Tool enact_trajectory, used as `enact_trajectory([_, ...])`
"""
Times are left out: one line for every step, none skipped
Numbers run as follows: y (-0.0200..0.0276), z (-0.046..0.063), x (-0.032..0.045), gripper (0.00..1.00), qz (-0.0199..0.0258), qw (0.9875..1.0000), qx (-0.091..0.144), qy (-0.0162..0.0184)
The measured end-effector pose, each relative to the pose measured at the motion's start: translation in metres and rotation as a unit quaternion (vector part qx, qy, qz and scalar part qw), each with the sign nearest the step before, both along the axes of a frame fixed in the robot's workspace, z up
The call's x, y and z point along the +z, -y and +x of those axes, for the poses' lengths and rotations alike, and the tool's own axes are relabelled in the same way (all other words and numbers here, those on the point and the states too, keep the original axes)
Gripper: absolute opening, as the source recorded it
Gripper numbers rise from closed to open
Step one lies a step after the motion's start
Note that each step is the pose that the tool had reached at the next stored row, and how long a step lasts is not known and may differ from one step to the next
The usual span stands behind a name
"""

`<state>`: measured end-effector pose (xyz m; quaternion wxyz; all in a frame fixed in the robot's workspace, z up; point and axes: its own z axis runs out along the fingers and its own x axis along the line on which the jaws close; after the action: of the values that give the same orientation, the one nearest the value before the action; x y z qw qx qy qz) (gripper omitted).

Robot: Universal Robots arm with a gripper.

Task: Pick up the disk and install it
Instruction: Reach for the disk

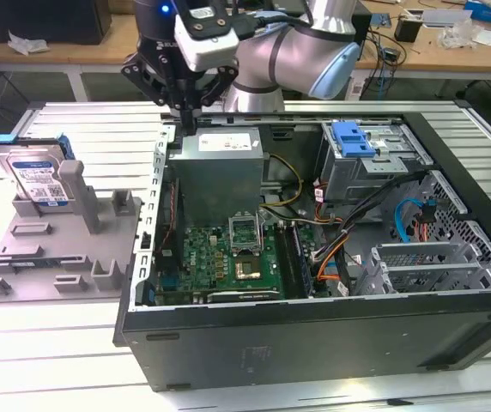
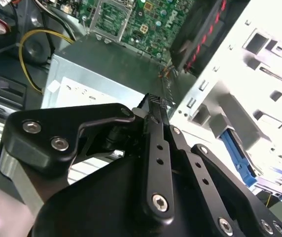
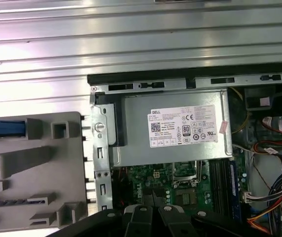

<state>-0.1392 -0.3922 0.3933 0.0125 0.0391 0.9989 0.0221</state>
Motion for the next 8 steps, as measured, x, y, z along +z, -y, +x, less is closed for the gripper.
enact_trajectory([-0.0011, -0.003, 0.0, 0.11, 0.0, 1.0, 0.0, 0.0])
enact_trajectory([-0.0025, -0.007, -0.0001, 0.11, 0.0, 1.0, 0.0, 0.0])
enact_trajectory([-0.0034, -0.01, -0.0001, 0.11, 0.0001, 1.0, 0.0, 0.0001])
enact_trajectory([-0.005, -0.016, -0.0001, 0.11, 0.0, 1.0, 0.0, 0.0])
enact_trajectory([-0.0072, -0.024, -0.0001, 0.11, 0.0, 1.0, 0.0, 0.0])
enact_trajectory([-0.0094, -0.031, -0.0001, 0.11, 0.0, 1.0, -0.001, 0.0])
enact_trajectory([-0.0113, -0.037, -0.0002, 0.11, 0.0, 1.0, -0.001, 0.0001])
enact_trajectory([-0.0128, -0.043, -0.0002, 0.11, 0.0, 1.0, -0.001, 0.0])
